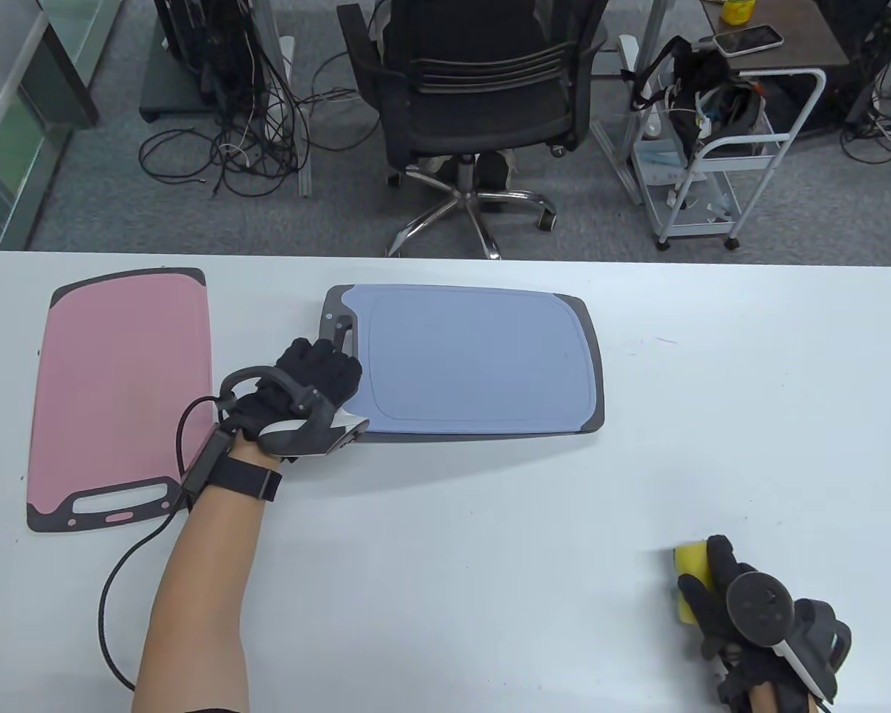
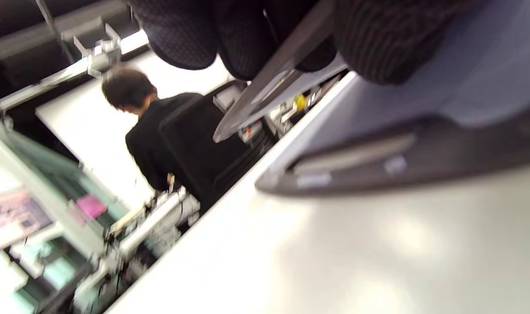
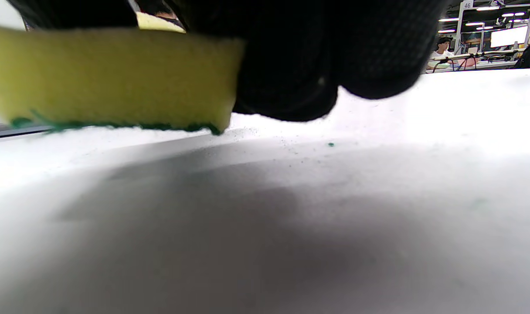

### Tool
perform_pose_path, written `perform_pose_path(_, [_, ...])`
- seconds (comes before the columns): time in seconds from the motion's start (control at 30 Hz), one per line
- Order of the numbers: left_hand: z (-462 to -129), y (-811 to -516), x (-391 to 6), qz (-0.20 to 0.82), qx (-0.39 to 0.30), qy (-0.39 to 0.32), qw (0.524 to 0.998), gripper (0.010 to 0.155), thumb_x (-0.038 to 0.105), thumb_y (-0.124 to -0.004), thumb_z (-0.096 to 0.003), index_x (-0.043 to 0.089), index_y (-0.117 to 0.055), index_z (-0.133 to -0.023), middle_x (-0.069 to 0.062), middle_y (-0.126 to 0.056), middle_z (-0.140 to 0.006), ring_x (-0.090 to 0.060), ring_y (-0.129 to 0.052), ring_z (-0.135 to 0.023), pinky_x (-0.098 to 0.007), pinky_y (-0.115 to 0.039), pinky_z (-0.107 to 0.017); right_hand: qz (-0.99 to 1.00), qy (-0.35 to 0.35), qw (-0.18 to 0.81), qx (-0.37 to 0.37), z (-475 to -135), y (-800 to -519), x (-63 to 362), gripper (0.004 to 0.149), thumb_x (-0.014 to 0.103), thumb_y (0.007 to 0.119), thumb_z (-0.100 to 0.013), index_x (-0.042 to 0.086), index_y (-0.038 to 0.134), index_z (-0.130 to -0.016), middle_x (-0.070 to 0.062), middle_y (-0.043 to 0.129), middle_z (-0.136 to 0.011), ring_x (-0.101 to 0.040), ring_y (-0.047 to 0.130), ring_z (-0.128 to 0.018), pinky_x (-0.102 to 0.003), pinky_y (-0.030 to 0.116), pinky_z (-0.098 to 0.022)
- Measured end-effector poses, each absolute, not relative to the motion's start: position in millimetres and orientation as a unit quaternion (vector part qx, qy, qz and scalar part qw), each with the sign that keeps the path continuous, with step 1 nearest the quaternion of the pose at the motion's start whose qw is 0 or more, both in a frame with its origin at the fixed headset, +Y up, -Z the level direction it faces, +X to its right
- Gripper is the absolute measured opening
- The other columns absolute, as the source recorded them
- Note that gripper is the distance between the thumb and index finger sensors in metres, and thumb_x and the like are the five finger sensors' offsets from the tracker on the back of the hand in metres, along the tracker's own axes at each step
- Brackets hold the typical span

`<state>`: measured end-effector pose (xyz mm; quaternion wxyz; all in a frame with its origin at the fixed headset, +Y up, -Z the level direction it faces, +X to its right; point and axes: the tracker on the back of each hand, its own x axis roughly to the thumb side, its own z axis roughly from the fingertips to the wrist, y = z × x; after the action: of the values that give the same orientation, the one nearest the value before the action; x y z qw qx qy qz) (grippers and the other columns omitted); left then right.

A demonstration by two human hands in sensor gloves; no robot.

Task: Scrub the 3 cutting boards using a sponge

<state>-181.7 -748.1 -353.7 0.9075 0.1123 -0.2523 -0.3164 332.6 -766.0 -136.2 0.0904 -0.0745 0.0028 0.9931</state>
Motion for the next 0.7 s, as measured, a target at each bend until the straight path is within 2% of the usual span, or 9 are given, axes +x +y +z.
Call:
perform_pose_path(0.13, [-366,-757,-175,-0.389,0.062,-0.209,0.895,0.081,0.048,-0.092,-0.0426,0.035,-0.043,-0.105,0.015,-0.067,-0.11,-0.019,-0.08,-0.1,-0.044,-0.077,-0.072,0.994,0.004,0.084,-0.073,-136,-767,329,0.073,0.058,0.074,-0.046,0.015,0.065,-0.105,-0.007,0.089,-0.071,-0.017,0.094,-0.046,-0.042,0.082,-0.042])
perform_pose_path(0.3, [-374,-777,-170,-0.401,0.007,-0.208,0.892,0.088,0.04,-0.097,-0.0396,0.032,-0.041,-0.107,0.013,-0.065,-0.112,-0.018,-0.081,-0.099,-0.045,-0.077,-0.072,0.994,0.003,0.08,-0.074,-135,-769,326,0.074,0.058,0.074,-0.046,0.015,0.064,-0.105,-0.007,0.089,-0.071,-0.017,0.094,-0.045,-0.042,0.082,-0.042])
perform_pose_path(0.33, [-375,-782,-169,-0.406,-0.009,-0.209,0.89,0.089,0.038,-0.096,-0.0397,0.031,-0.04,-0.108,0.012,-0.064,-0.113,-0.018,-0.081,-0.1,-0.045,-0.076,-0.073,0.994,0.003,0.079,-0.074,-135,-768,326,0.074,0.058,0.074,-0.046,0.015,0.065,-0.105,-0.007,0.089,-0.071,-0.017,0.094,-0.045,-0.042,0.082,-0.042])
perform_pose_path(0.37, [-375,-786,-169,-0.405,-0.044,-0.211,0.889,0.085,0.034,-0.09,-0.0432,0.028,-0.036,-0.109,0.008,-0.059,-0.116,-0.018,-0.08,-0.101,-0.045,-0.076,-0.073,0.994,0.004,0.077,-0.075,-134,-769,326,0.073,0.058,0.074,-0.046,0.015,0.065,-0.104,-0.007,0.089,-0.071,-0.017,0.094,-0.045,-0.042,0.082,-0.042])
perform_pose_path(0.43, [-373,-786,-172,-0.386,-0.043,-0.203,0.899,0.086,0.031,-0.087,-0.0443,0.026,-0.033,-0.11,0.005,-0.055,-0.117,-0.022,-0.077,-0.103,-0.048,-0.073,-0.074,0.994,0.004,0.076,-0.077,-134,-768,326,0.073,0.058,0.074,-0.046,0.015,0.065,-0.104,-0.007,0.089,-0.071,-0.017,0.094,-0.045,-0.042,0.082,-0.042])
perform_pose_path(0.5, [-368,-783,-177,-0.37,-0.039,-0.203,0.906,0.087,0.034,-0.086,-0.0448,0.025,-0.03,-0.11,0.002,-0.052,-0.119,-0.023,-0.076,-0.103,-0.049,-0.073,-0.074,0.994,0.005,0.076,-0.079,-134,-768,326,0.074,0.058,0.074,-0.046,0.015,0.064,-0.105,-0.007,0.089,-0.071,-0.017,0.094,-0.046,-0.042,0.082,-0.042])
perform_pose_path(0.57, [-354,-774,-187,-0.349,-0.016,-0.189,0.918,0.09,0.043,-0.086,-0.0443,0.024,-0.03,-0.112,-0.003,-0.053,-0.119,-0.025,-0.076,-0.103,-0.051,-0.073,-0.073,0.994,0.005,0.078,-0.078,-133,-767,326,0.074,0.058,0.074,-0.046,0.015,0.064,-0.105,-0.007,0.089,-0.072,-0.017,0.094,-0.046,-0.042,0.082,-0.042])
perform_pose_path(0.7, [-328,-767,-211,-0.319,-0.046,-0.123,0.938,0.087,0.055,-0.082,-0.0455,0.027,-0.036,-0.114,-0.009,-0.057,-0.12,-0.029,-0.078,-0.102,-0.051,-0.072,-0.073,0.994,0.001,0.08,-0.074,-134,-767,327,0.074,0.058,0.075,-0.046,0.015,0.064,-0.105,-0.007,0.089,-0.071,-0.017,0.094,-0.045,-0.042,0.082,-0.042])
